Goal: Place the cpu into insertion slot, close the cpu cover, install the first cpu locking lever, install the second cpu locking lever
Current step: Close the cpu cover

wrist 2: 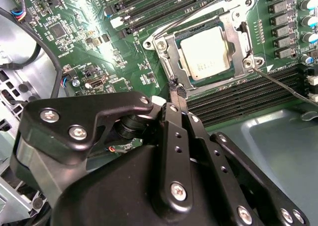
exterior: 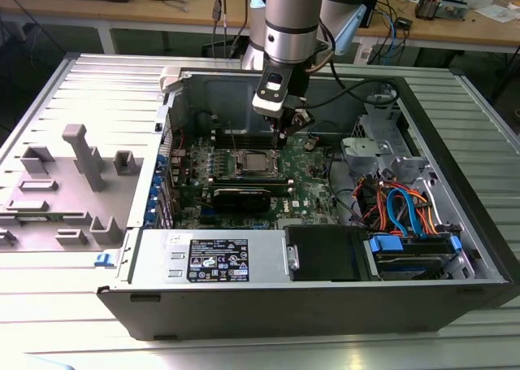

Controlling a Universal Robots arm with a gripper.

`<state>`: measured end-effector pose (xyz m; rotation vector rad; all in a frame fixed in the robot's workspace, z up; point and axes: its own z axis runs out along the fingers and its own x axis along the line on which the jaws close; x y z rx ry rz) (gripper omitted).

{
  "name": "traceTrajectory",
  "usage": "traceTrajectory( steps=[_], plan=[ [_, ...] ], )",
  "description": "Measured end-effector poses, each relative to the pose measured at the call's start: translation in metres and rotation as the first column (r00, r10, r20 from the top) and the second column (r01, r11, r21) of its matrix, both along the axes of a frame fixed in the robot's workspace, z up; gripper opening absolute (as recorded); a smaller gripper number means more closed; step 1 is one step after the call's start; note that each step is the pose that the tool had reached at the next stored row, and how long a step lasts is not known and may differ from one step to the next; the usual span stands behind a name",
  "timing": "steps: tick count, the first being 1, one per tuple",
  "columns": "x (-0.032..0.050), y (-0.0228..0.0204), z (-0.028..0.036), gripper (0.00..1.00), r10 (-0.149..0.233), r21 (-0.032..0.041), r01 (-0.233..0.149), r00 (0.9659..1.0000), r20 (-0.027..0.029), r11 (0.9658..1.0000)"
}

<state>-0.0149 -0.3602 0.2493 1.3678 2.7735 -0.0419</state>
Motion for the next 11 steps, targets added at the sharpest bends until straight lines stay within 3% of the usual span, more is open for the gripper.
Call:
traceTrajectory(
  steps=[11],
  plan=[
    [0.0, 0.0, 0.0, 0.11, 0.002, 0.0, -0.002, 1.0, 0.0, 1.0]
  ],
)
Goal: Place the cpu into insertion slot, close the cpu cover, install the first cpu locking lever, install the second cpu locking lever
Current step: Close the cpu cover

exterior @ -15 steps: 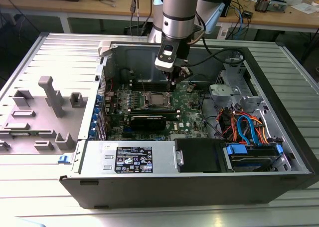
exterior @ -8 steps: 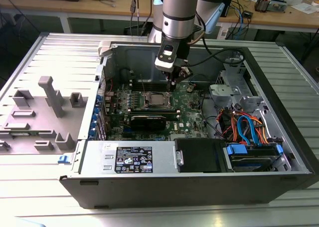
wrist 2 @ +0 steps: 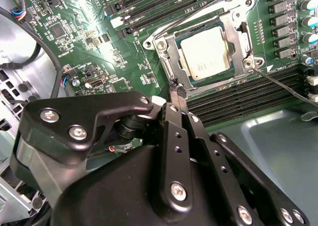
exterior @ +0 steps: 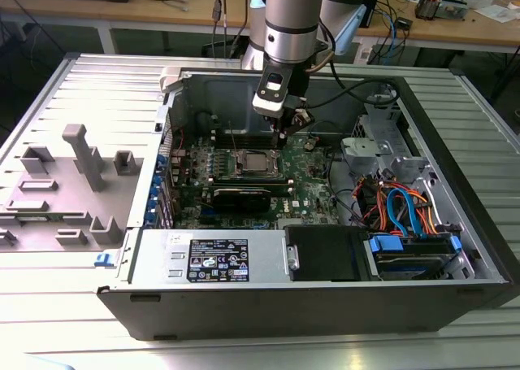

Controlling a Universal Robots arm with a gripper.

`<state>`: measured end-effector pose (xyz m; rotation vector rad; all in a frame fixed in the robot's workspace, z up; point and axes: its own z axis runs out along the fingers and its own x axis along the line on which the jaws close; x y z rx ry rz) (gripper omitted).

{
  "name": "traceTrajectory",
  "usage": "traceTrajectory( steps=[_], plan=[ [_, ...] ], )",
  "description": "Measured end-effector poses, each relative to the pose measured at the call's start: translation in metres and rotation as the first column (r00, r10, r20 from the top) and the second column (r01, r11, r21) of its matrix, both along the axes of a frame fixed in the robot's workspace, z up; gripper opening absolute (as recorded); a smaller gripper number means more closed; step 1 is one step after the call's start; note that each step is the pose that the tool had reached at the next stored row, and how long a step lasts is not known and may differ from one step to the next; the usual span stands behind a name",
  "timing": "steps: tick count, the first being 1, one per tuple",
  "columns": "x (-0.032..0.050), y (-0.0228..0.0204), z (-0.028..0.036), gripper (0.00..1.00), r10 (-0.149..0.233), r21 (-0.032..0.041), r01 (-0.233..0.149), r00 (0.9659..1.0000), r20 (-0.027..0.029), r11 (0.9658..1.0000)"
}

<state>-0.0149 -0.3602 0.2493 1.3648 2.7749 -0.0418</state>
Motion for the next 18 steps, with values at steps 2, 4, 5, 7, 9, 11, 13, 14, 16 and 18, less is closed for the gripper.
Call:
traceTrajectory(
  steps=[2, 4, 5, 7, 9, 11, 13, 14, 16, 18],
  plan=[
    [0.0, 0.0, 0.0, 0.11, 0.0, 0.0, 0.0, 1.0, 0.0, 1.0],
    [0.0, 0.0, 0.0, 0.11, 0.001, 0.0, -0.001, 1.0, 0.0, 1.0],
    [0.0, 0.0, 0.0, 0.11, 0.002, 0.0, -0.002, 1.0, 0.0, 1.0],
    [0.0, 0.0, 0.0, 0.11, 0.008, 0.0001, -0.008, 1.0, 0.0, 1.0],
    [0.0, 0.0, 0.0, 0.11, 0.011, 0.0001, -0.011, 0.9999, 0.0, 0.9999],
    [0.0, 0.0, 0.0, 0.11, 0.011, 0.0, -0.011, 0.9999, 0.0, 0.9999],
    [0.0, 0.0, 0.0, 0.11, 0.012, -0.0001, -0.012, 0.9999, 0.0, 0.9999],
    [0.0, 0.0, -0.0001, 0.11, 0.013, -0.0001, -0.013, 0.9999, -0.0001, 0.9999],
    [0.0, 0.0, -0.0004, 0.11, 0.018, -0.0001, -0.018, 0.9998, -0.0001, 0.9998],
    [0.0, 0.0, -0.0005, 0.11, 0.026, -0.0001, -0.026, 0.9997, -0.0001, 0.9997]
  ],
)
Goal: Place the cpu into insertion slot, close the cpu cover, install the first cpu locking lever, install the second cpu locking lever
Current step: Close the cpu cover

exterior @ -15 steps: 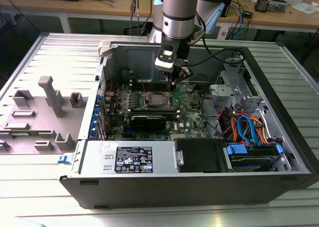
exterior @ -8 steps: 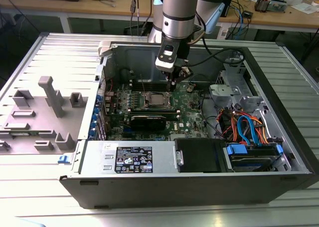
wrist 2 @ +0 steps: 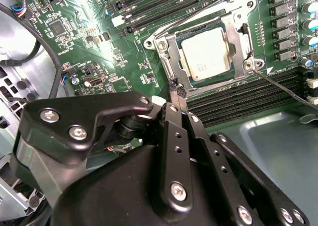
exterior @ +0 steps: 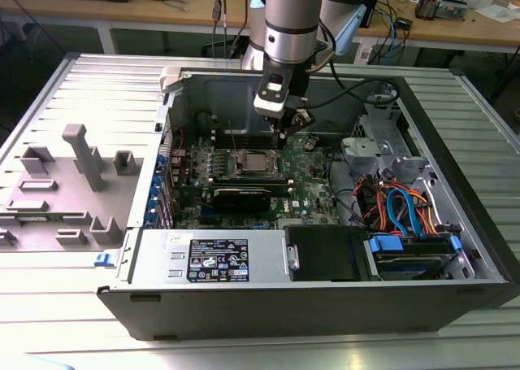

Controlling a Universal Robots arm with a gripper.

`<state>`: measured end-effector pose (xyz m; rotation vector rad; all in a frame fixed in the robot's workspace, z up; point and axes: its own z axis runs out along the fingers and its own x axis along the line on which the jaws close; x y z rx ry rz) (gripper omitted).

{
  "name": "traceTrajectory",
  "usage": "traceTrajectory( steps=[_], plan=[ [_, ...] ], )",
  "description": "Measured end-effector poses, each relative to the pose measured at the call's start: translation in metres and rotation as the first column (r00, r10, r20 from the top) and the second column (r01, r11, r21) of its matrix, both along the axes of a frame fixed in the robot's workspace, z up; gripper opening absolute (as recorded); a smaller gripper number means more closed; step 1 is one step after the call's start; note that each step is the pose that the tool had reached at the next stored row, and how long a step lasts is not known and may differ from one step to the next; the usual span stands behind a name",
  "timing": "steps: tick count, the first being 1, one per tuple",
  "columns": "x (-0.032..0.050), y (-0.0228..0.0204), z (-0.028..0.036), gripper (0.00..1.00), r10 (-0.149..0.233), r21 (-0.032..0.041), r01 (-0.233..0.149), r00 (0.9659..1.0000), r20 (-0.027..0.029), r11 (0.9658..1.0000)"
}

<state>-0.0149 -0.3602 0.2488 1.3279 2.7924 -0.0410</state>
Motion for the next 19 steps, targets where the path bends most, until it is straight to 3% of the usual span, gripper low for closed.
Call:
traceTrajectory(
  steps=[13, 17, 19],
  plan=[
    [0.0, 0.0, -0.0002, 0.11, 0.018, 0.0, -0.018, 0.9998, 0.0001, 0.9998],
    [0.0, 0.0001, -0.0004, 0.11, 0.041, 0.0002, -0.041, 0.9992, 0.0002, 0.9992],
    [0.0, 0.0, -0.0005, 0.11, 0.073, 0.0001, -0.073, 0.9974, 0.0001, 0.9974]
  ],
)
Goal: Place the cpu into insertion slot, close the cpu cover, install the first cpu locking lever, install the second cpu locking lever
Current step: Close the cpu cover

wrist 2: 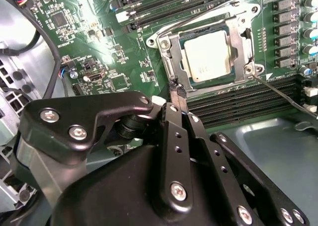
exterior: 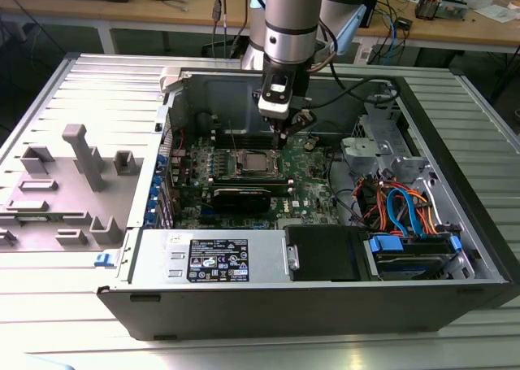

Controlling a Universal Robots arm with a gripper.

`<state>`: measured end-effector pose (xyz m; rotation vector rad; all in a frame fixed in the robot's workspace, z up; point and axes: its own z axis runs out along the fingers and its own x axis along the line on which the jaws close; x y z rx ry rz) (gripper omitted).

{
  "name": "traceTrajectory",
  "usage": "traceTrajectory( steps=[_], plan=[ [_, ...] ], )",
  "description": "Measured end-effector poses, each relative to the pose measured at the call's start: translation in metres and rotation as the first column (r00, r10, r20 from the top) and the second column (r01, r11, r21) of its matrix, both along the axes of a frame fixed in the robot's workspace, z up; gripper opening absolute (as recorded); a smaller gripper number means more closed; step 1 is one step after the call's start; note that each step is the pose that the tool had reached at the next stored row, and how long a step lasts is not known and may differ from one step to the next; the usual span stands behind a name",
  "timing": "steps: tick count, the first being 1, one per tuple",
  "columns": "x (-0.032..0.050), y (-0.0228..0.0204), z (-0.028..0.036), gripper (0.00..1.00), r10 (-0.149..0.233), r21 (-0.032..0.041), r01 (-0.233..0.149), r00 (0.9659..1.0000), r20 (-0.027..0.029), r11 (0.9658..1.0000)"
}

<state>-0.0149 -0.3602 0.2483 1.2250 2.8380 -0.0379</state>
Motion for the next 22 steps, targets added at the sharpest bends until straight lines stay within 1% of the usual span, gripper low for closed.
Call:
traceTrajectory(
  steps=[2, 4, 9, 11, 14, 16, 18, 19, 20, 21, 22],
  plan=[
    [0.0, 0.0, -0.0002, 0.11, 0.027, -0.0001, -0.027, 0.9996, 0.0, 0.9996],
    [0.0, 0.0, -0.0002, 0.11, 0.043, 0.0, -0.043, 0.9991, 0.0, 0.9991],
    [0.0, 0.0, -0.0003, 0.11, 0.051, 0.0, -0.051, 0.9987, 0.0, 0.9987],
    [0.0, 0.0, -0.0003, 0.11, 0.07, 0.0, -0.07, 0.9976, 0.0, 0.9976],
    [0.0, 0.0, -0.0004, 0.11, 0.11, 0.0001, -0.11, 0.994, 0.0, 0.994],
    [0.0, 0.0, -0.0005, 0.11, 0.141, 0.0, -0.141, 0.99, 0.0, 0.99],
    [0.0, 0.0, -0.0006, 0.11, 0.184, 0.0, -0.184, 0.9829, 0.0, 0.9829],
    [0.0, 0.0, -0.0007, 0.11, 0.212, 0.0, -0.212, 0.9773, 0.0, 0.9773],
    [0.0, 0.0, -0.0008, 0.11, 0.23, 0.0001, -0.23, 0.9731, 0.0, 0.9731],
    [0.0, 0.0, -0.0008, 0.11, 0.242, 0.0, -0.242, 0.9703, 0.0, 0.9703],
    [0.0, 0.0, -0.0008, 0.11, 0.265, 0.0, -0.265, 0.9644, 0.0, 0.9644]
  ],
)
